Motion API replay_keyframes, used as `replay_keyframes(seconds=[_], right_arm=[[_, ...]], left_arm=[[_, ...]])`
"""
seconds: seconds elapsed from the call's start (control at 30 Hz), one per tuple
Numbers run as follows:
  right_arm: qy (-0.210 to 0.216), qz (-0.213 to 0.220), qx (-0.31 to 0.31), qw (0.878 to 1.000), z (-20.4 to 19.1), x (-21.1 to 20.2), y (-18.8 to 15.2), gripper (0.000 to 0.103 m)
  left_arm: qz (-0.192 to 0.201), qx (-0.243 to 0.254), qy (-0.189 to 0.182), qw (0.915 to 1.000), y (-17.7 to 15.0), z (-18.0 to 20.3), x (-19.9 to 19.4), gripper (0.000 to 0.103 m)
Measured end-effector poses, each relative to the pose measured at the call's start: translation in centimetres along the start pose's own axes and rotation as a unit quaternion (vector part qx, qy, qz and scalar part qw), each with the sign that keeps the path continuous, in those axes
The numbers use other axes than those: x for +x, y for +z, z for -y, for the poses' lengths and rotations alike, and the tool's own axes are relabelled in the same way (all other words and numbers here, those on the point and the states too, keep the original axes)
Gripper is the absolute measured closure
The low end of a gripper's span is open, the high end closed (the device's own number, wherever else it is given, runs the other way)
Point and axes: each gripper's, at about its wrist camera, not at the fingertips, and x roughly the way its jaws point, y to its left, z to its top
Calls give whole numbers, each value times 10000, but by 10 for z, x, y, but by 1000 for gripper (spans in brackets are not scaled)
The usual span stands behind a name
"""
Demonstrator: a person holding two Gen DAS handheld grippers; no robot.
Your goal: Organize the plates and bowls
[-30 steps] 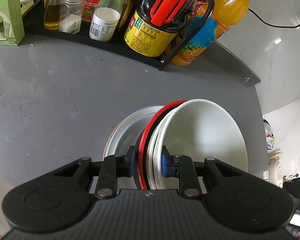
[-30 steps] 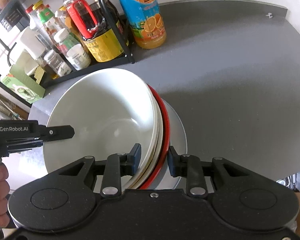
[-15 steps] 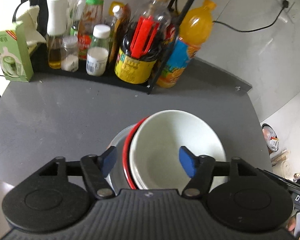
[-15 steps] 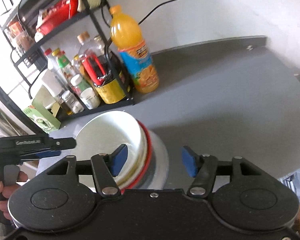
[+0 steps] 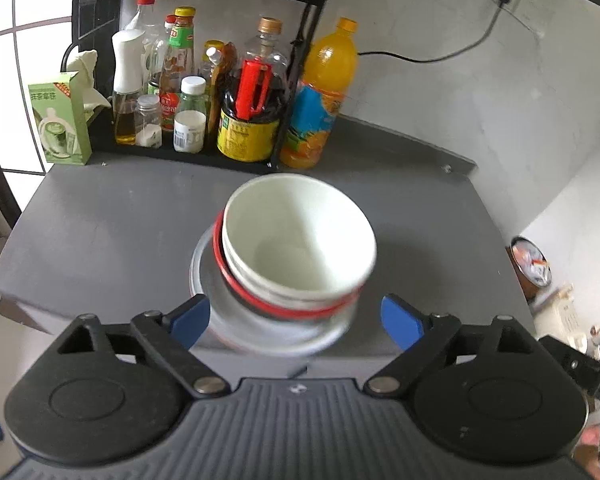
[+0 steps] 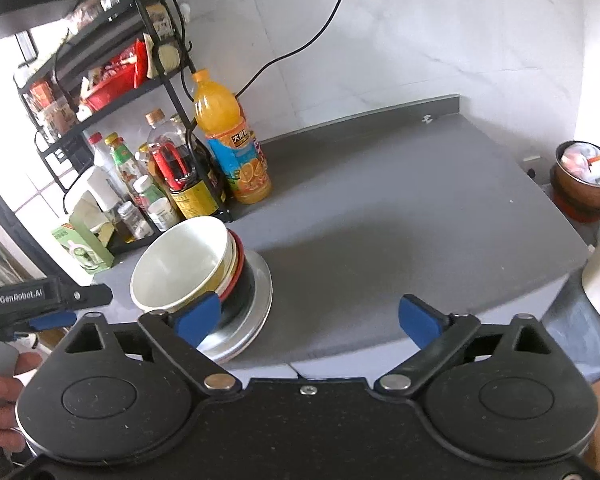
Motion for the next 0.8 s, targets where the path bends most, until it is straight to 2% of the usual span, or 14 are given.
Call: replay_keyframes(seconds=[0.07,0.33,0.8], right_arm=[[20,57,-38,10000,-1,-13,-6,1],[42,258,-80,9996,-8,-59,-19,0],[-214,639,90,9977,-57,-105,-44,0]], left_arm=[[43,90,35,9999,-11,5,-15,10],[246,404,81,9988,-38,10,-65,2],[410,812,-79,9958,-46,-27,-122,1]])
